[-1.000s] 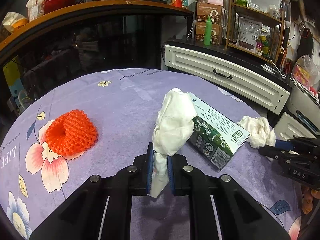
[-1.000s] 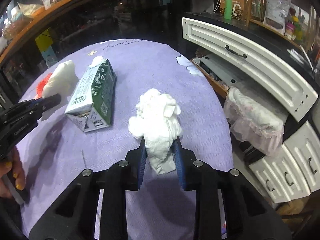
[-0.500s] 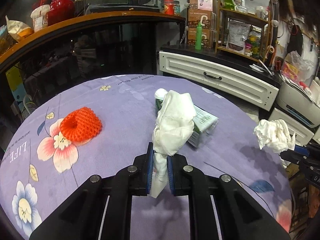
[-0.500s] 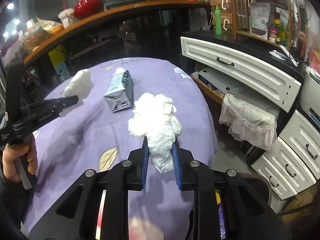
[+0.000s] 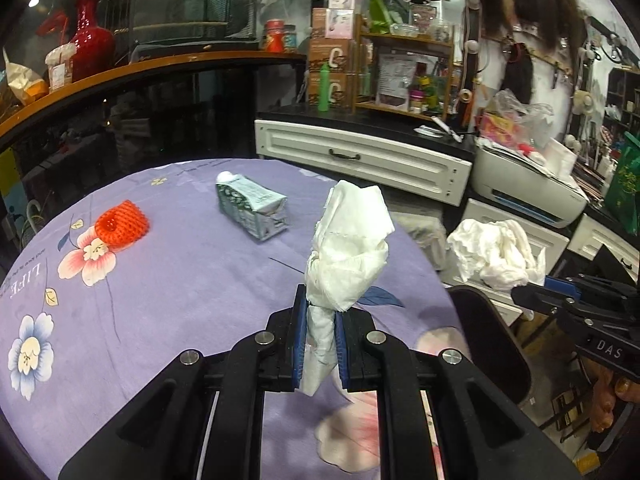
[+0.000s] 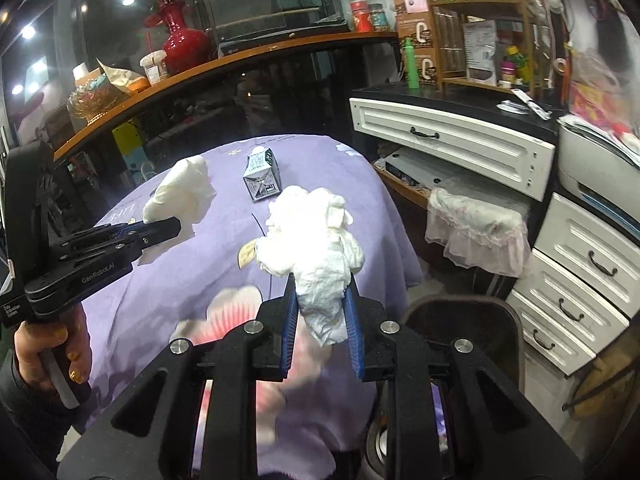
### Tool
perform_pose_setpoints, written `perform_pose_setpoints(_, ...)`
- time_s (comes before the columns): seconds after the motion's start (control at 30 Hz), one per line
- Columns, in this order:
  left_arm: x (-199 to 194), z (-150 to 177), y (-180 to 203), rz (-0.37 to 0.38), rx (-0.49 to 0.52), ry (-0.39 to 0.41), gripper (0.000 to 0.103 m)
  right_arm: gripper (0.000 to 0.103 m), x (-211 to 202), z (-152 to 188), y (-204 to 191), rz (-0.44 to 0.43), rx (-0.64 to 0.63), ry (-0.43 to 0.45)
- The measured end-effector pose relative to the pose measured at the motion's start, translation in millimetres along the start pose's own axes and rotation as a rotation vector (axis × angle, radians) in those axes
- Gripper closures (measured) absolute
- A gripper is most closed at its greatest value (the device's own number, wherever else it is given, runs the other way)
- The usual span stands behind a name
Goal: Collect trash
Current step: 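Carry the left tool's tissue to the black bin while the right tool drops its tissue inside, then open the left tool over the black bin to drop the white tissue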
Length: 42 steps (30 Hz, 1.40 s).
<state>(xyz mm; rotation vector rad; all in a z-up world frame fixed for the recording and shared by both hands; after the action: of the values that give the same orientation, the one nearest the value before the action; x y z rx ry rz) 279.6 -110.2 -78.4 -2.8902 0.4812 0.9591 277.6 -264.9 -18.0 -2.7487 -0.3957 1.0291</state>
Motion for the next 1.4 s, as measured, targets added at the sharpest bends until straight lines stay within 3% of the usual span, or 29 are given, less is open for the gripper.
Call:
perform_pose_setpoints(0.53, -20, 20, 86, 0.142, 0.058, 0.011, 0.09, 0.08, -36, 60, 38, 0.096, 0.053, -0.023)
perform_pose_setpoints(1.03, 0, 44, 148, 0.232, 0.149, -0.05, 0.09, 0.08, 3, 117, 106, 0.185, 0.177, -0.155)
perform_pose_setpoints(1.1, 6, 48, 156, 0.25, 0.162, -0.068, 0.09, 0.076, 9, 125, 119, 0.198, 0.214, -0.164)
perform_pose_setpoints(1.23, 16, 57, 171, 0.27, 0.192, -0.1, 0.09, 0.049, 16, 140, 138, 0.229, 0.266, -0.181)
perform_pose_setpoints(1.4, 28, 69, 187, 0.296, 0.216, -0.145, 0.09, 0.046, 11, 145, 158, 0.261, 0.309, -0.174)
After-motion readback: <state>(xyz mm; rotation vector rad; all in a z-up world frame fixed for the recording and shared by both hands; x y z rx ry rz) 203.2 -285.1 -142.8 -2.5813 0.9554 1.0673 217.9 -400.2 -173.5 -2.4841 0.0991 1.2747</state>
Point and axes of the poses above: each gripper's, at about its wrist camera, not at the fingertips, and x roughly the way its jaws point, y to its right, z to its underside, the point moved 9 cm from there along x, roughly the way its jaws point, and after that the axes turned 1 degree about -x, right-handed, at the moved point
